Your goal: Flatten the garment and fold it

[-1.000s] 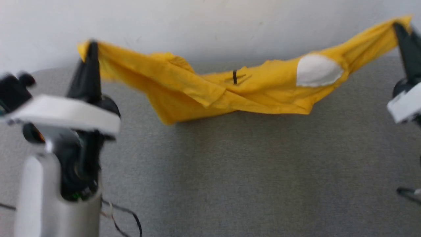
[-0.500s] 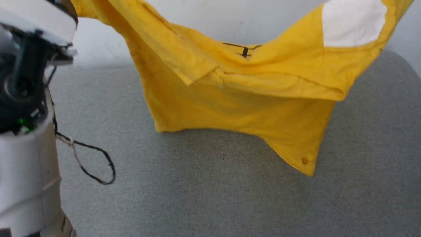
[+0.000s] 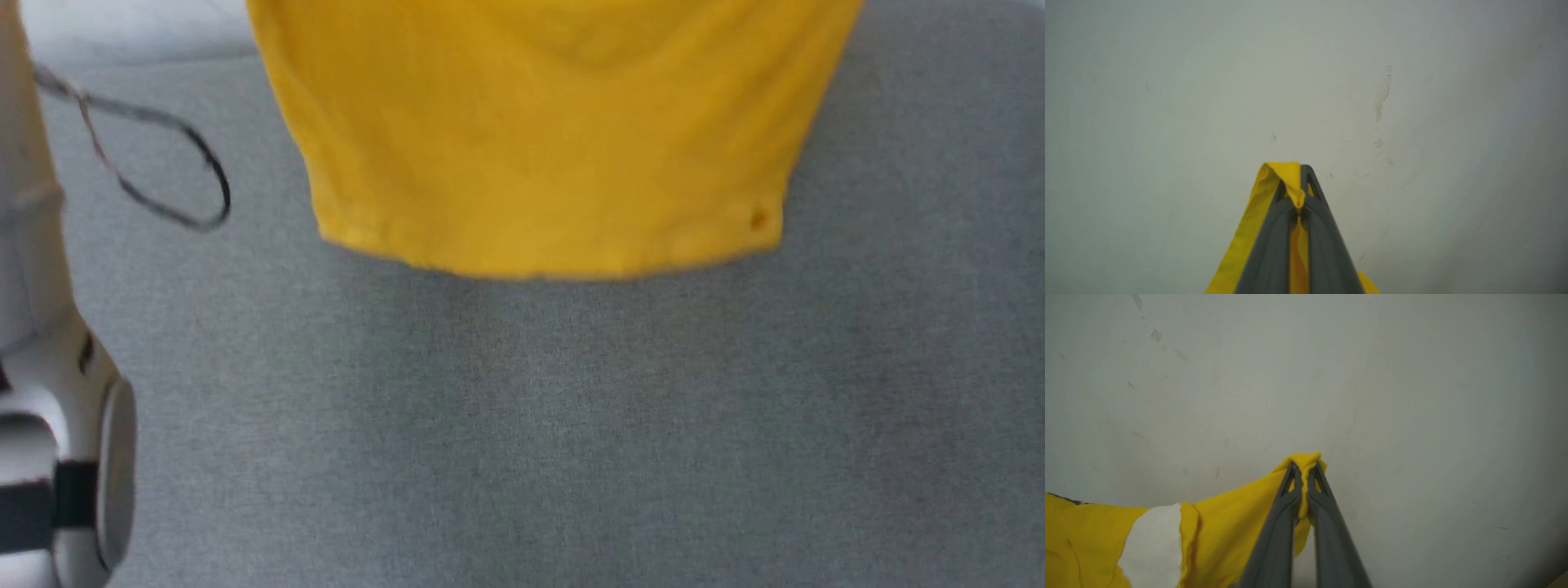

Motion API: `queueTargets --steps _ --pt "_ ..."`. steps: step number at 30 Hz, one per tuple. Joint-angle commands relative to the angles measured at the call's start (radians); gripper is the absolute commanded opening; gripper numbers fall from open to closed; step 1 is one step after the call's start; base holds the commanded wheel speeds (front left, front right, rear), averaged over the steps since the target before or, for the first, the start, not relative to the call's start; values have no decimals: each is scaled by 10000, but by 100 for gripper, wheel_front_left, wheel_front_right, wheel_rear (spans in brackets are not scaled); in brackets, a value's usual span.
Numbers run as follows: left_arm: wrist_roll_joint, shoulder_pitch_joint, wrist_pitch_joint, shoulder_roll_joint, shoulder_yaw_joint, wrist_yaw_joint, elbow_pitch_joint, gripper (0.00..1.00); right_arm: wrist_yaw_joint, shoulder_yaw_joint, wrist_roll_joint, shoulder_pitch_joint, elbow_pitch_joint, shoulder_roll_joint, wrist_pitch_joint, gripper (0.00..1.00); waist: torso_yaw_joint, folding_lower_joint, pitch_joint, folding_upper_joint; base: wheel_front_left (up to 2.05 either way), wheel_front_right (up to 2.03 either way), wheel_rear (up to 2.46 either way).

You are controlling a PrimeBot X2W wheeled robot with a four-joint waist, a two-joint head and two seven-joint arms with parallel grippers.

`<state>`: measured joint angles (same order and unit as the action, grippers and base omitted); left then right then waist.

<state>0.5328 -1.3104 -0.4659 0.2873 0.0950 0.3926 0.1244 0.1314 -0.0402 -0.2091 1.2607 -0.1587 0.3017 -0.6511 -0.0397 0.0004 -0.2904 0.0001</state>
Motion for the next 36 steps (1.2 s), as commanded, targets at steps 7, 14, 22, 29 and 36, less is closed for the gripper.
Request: queueTargets --steps 7,14,22,29,36 --pt "-157 -2424 1896 -387 -214 -412 1458 0 -7 379 833 2169 -1583 -61 1219 0 -71 -4 -1984 -1 0 0 0" --pt "-286 -3457 3678 -437 -162 -1198 2262 0 -7 679 1366 3420 -2771 172 2303 0 149 -4 -3233 -1 0 0 0" --pt "154 -2520 4223 -396 25 -2349 2781 0 -7 1371 1045 3387 -3527 503 2905 0 491 -4 -4331 -1 0 0 0" --pt "1122 -1675 4189 -225 -597 -2909 2606 0 -7 1927 -79 2649 -3004 767 2962 0 493 -4 -4259 -1 0 0 0" --pt "2168 -94 3150 -306 -986 -2944 1065 0 -7 1693 -1369 812 -1225 1318 2457 0 473 -4 -3291 -1 0 0 0"
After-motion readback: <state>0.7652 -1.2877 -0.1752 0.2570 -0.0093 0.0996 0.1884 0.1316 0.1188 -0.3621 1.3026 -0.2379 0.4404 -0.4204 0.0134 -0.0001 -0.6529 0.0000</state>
